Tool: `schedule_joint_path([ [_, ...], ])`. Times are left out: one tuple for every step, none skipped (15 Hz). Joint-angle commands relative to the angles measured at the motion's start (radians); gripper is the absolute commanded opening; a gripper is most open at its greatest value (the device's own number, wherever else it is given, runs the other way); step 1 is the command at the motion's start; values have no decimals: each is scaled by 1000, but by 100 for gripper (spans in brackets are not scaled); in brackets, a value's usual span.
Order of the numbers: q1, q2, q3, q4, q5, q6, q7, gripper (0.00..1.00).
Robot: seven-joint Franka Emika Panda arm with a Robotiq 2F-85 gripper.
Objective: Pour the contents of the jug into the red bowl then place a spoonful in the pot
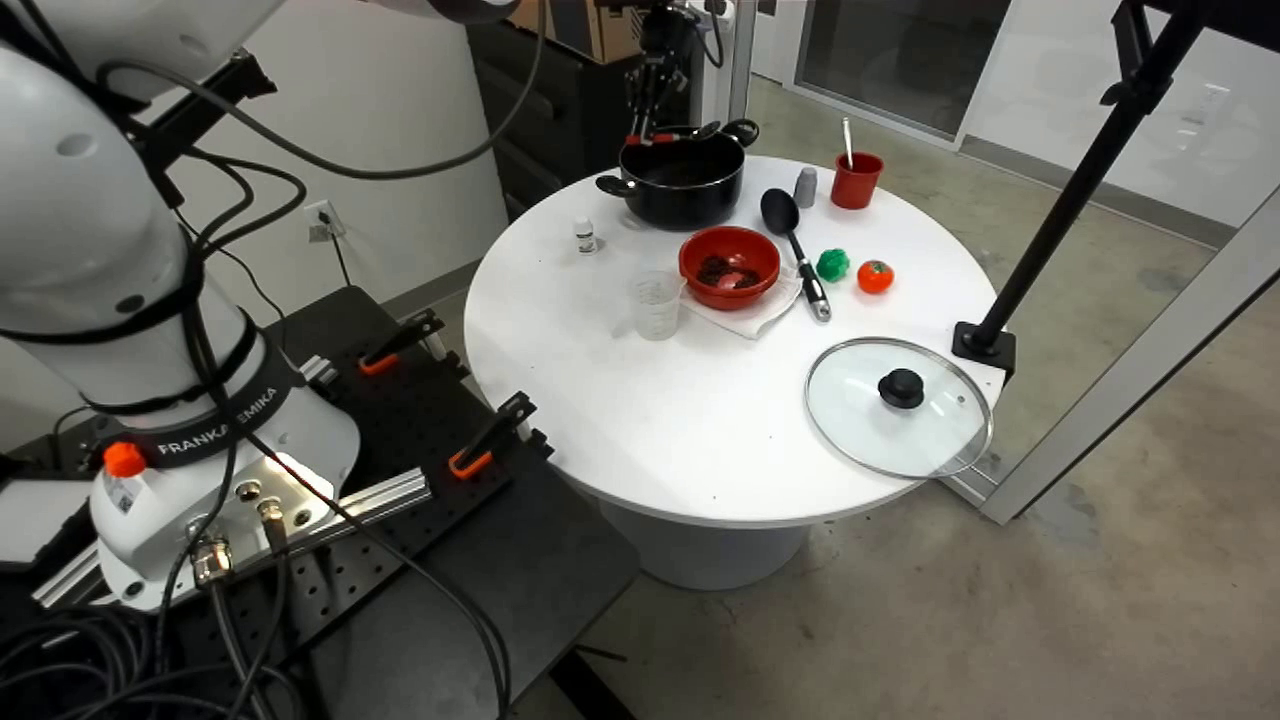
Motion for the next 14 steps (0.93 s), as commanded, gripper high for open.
schedule_joint_path([
  [10,59,-4,106,-3,-59,10,5],
  [12,63,-5,111,-7,-63,5,5],
  [15,67,-8,114,-13,-66,0,5],
  [18,70,-9,117,-17,-70,-6,5],
  [22,74,-11,120,-23,-72,-6,5],
  [26,76,-13,122,-29,-71,-6,5],
  [32,79,-16,126,-38,-71,-8,5],
  [37,79,-20,127,-46,-69,-3,5],
  [45,80,-28,129,-58,-62,3,5],
  [51,81,-35,130,-69,-58,8,5],
  [58,80,-43,131,-83,-60,11,5],
  [65,79,-53,132,-97,-59,15,5],
  [72,78,-64,132,-113,-60,18,5],
  [79,78,-75,133,-130,-58,19,5],
])
